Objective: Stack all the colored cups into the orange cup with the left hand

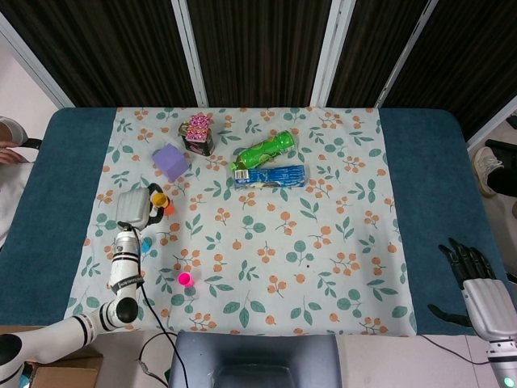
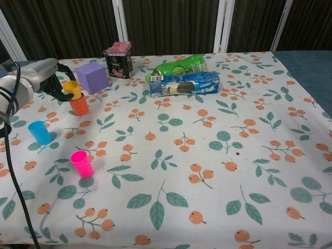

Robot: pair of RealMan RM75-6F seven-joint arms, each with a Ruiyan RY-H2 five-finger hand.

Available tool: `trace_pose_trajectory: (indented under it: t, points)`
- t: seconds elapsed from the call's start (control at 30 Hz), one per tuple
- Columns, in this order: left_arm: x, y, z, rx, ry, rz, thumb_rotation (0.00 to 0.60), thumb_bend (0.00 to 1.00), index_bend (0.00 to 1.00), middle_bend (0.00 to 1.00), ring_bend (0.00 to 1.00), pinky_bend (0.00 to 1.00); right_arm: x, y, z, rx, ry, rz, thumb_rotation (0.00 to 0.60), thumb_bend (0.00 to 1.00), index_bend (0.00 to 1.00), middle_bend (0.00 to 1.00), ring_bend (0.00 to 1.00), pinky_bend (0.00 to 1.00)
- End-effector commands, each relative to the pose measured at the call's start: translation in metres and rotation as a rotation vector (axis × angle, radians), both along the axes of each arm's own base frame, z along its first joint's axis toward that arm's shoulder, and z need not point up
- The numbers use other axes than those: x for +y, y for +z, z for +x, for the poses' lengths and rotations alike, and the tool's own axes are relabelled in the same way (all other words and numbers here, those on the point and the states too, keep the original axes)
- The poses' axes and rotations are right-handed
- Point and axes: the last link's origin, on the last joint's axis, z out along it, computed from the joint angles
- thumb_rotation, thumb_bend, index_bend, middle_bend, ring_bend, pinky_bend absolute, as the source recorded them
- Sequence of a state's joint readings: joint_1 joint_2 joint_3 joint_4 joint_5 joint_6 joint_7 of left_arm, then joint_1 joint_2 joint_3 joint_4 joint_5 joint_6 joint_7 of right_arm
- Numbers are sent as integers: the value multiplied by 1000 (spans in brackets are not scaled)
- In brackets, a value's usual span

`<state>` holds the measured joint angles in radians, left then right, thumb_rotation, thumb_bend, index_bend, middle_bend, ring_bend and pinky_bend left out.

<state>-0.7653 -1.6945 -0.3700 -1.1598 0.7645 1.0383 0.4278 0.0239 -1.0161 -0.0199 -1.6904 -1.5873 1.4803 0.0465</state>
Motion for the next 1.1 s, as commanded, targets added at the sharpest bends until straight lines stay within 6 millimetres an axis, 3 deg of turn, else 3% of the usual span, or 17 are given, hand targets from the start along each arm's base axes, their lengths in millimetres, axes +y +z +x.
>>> trace_pose_trajectory:
  t: [0.03, 0.1, 0.27, 0.47, 0.67, 0.73, 0.87, 1.1]
  points:
    - [-1, 1, -1, -1, 4, -8, 600, 379, 165, 1000, 1000, 1000, 0, 0, 0, 1, 0, 0, 600, 155, 0, 0, 0, 0]
    - [-3, 3, 2, -21, -11, -5, 600, 378, 5, 1000, 1000, 1000, 0, -1, 0, 2, -1, 1, 600, 154, 0, 0, 0, 0]
    - [-19, 13, 13, -27, -96, -6, 600, 370, 0, 1000, 1000, 1000, -1, -2, 0, 7, -2, 5, 600, 154, 0, 0, 0, 0]
    - [-65, 26, 11, -2, -168, -58, 600, 366, 2, 1000, 1000, 1000, 0, -4, 0, 9, -1, 9, 600, 154, 0, 0, 0, 0]
    - [-87, 27, -2, -1, -147, -98, 600, 367, 74, 1000, 1000, 1000, 0, -4, 1, 8, -1, 11, 600, 155, 0, 0, 0, 0]
    - [-100, 23, -25, 22, -87, -137, 600, 366, 93, 1000, 1000, 1000, 1, -6, 1, 10, 1, 19, 600, 154, 0, 0, 0, 0]
    - [-102, 17, -45, 47, -46, -154, 600, 366, 160, 1000, 1000, 1000, 2, -6, 2, 7, 3, 21, 600, 154, 0, 0, 0, 0]
    - [-102, 14, -58, 47, -18, -153, 600, 365, 247, 1000, 1000, 1000, 1, -6, 1, 8, 1, 21, 600, 154, 0, 0, 0, 0]
